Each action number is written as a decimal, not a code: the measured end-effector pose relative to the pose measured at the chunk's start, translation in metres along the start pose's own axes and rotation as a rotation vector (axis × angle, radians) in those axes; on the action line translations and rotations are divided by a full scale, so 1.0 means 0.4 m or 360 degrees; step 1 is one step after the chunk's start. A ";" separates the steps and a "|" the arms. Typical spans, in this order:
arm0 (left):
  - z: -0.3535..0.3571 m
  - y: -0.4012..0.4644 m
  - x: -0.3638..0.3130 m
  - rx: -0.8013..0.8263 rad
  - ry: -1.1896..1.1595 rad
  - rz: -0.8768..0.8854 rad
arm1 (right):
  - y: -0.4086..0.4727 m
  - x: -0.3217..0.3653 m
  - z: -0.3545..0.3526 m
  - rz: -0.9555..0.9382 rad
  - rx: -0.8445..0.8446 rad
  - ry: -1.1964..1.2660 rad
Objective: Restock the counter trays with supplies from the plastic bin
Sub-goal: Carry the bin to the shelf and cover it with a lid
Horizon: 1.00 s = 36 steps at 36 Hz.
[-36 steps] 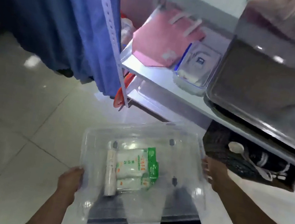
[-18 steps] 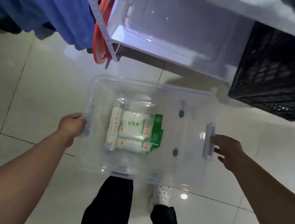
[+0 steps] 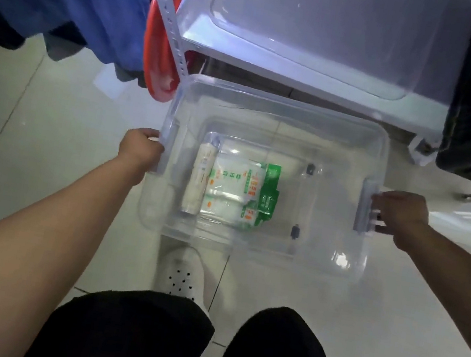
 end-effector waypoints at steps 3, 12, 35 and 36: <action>-0.005 0.027 -0.027 0.0066 0.0061 0.0034 | 0.044 0.007 0.017 -0.0067 0.0092 0.0021; 0.010 0.027 -0.025 0.0163 0.0291 0.0295 | 0.069 -0.069 0.060 -0.0438 0.0102 -0.0202; -0.037 -0.191 -0.012 -0.0213 0.1509 0.0986 | 0.018 0.346 0.219 -0.1685 -0.0502 -0.1031; -0.047 -0.195 -0.007 -0.0230 0.1506 0.0970 | 0.005 0.327 0.213 -0.1725 -0.0522 -0.1003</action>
Point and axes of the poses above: each hand's wrist, its own y-axis towards the middle knuckle, its own z-axis out of the palm, x = y × z, the point moved 3 cm from there along y, towards the middle knuckle, and after that the axes turned 10 degrees about -x, right-handed, at the moved point
